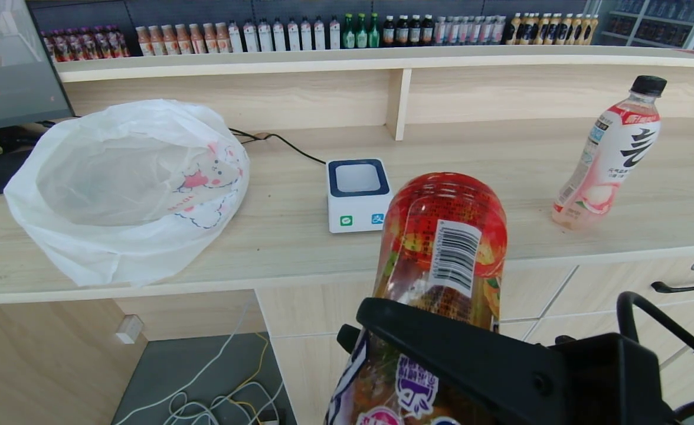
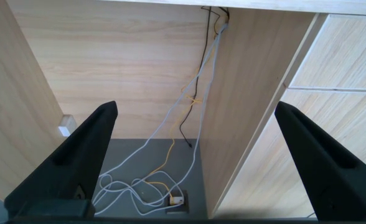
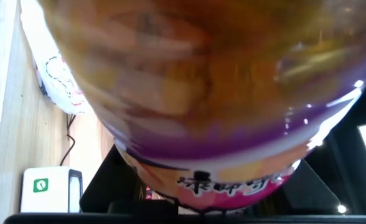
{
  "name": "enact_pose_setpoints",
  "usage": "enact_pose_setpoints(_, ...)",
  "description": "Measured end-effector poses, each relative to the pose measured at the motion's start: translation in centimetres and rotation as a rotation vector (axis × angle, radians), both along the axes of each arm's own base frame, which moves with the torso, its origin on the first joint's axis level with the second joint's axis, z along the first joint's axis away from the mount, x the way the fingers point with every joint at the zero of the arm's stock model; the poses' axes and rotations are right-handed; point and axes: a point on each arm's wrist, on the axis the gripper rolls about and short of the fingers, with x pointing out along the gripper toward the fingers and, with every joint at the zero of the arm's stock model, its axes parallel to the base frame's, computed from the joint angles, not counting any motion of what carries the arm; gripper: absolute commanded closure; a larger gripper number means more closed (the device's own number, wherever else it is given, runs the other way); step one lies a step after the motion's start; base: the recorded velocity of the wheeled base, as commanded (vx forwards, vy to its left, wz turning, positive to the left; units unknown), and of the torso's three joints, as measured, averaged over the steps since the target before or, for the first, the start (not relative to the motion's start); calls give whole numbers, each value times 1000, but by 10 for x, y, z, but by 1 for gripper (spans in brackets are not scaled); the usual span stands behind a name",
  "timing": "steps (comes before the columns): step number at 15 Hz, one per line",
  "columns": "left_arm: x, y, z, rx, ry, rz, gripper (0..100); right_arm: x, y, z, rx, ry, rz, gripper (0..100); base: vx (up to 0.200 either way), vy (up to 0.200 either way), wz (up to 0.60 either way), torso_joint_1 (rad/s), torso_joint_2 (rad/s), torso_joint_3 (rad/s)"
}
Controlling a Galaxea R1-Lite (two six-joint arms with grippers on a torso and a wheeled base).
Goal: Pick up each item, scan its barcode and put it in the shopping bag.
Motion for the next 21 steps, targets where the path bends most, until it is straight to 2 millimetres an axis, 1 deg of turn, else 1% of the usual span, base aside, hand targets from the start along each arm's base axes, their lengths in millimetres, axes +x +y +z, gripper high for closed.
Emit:
enact_pose_setpoints(5, 0, 0, 0, 0, 0, 0, 0, 0, 1, 2, 21, 24, 9, 100, 0, 0, 0, 0, 0, 0)
enact_pose_setpoints(7, 0, 0, 0, 0, 0, 0, 0, 1, 0, 4, 67, 107, -5, 100, 0, 0, 0, 0, 0, 0)
enact_pose_setpoints(11, 0, 0, 0, 0, 0, 0, 0, 2, -1, 6, 134, 217, -8, 100, 0, 0, 0, 0, 0, 0)
enact_pose_setpoints(13, 0, 0, 0, 0, 0, 0, 0, 5, -1, 1, 185, 360, -1, 100, 0, 0, 0, 0, 0, 0)
enact_pose_setpoints(14, 0, 0, 0, 0, 0, 0, 0, 8, 0, -3, 187, 403, -2, 100, 0, 0, 0, 0, 0, 0)
enact_pose_setpoints(16, 0, 0, 0, 0, 0, 0, 0, 17, 2, -8, 208, 470, -9, 100, 0, 0, 0, 0, 0, 0)
enact_pose_setpoints(18, 0, 0, 0, 0, 0, 0, 0, 32, 6, -8, 280, 571, -3, 100, 0, 0, 0, 0, 0, 0)
enact_pose_setpoints(19, 0, 0, 0, 0, 0, 0, 0, 43, 9, -8, 324, 618, -2, 100, 0, 0, 0, 0, 0, 0)
enact_pose_setpoints(21, 0, 0, 0, 0, 0, 0, 0, 67, 16, -5, 396, 657, -18, 100, 0, 0, 0, 0, 0, 0)
